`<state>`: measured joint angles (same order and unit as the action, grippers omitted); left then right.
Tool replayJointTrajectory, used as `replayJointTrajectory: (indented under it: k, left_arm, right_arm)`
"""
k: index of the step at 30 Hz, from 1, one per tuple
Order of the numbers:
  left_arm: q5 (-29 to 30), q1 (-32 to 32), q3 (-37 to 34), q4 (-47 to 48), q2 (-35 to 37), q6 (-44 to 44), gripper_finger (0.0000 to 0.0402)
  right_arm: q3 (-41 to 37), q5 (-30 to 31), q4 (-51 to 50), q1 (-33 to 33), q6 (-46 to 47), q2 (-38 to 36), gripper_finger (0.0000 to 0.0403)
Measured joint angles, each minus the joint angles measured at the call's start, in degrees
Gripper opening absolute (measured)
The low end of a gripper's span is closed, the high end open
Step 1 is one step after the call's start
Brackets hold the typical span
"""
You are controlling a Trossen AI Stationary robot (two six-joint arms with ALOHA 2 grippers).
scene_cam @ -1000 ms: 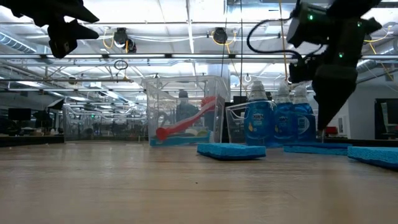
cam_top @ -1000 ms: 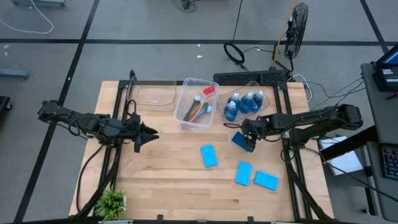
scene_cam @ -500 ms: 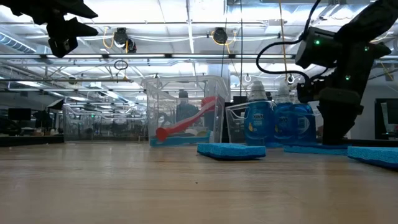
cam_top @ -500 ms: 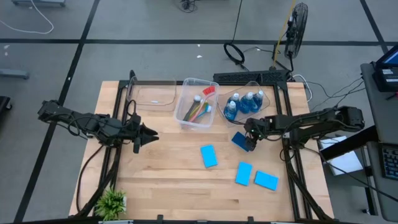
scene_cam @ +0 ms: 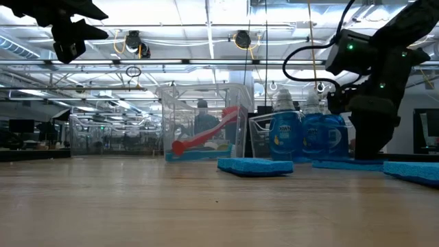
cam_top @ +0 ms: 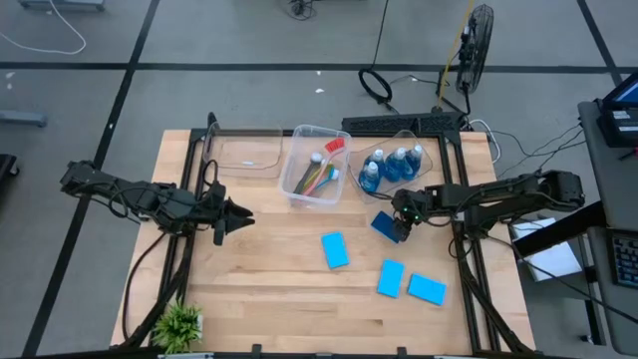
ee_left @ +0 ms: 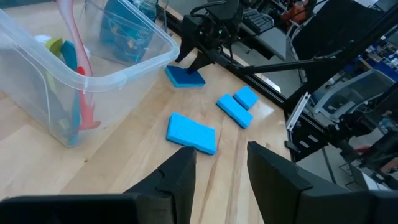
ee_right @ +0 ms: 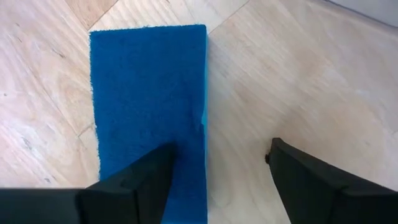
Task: Pick & Place Kitchen Sink Supplies
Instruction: Put the blue sponge into the left transparent bin
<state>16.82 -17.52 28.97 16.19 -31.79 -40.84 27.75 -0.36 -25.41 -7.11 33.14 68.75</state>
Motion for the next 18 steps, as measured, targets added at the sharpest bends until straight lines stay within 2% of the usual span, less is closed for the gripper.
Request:
replayJointTrajectory:
  k: [8, 18]
  left_arm:
    - [0.0, 0.0, 0.02, 0.0, -0.02, 0.02, 0.0145]
    - [-1.62, 0.0, 0.07, -5.4, -0.02, -0.46, 0.0145]
  right_arm:
    - [-0.02, -2.24, -0.54, 0.04, 4.46, 0.09, 0.0196]
    - [-0.11, -4.46, -0.26, 0.16, 6.93, 0.39, 0.0107]
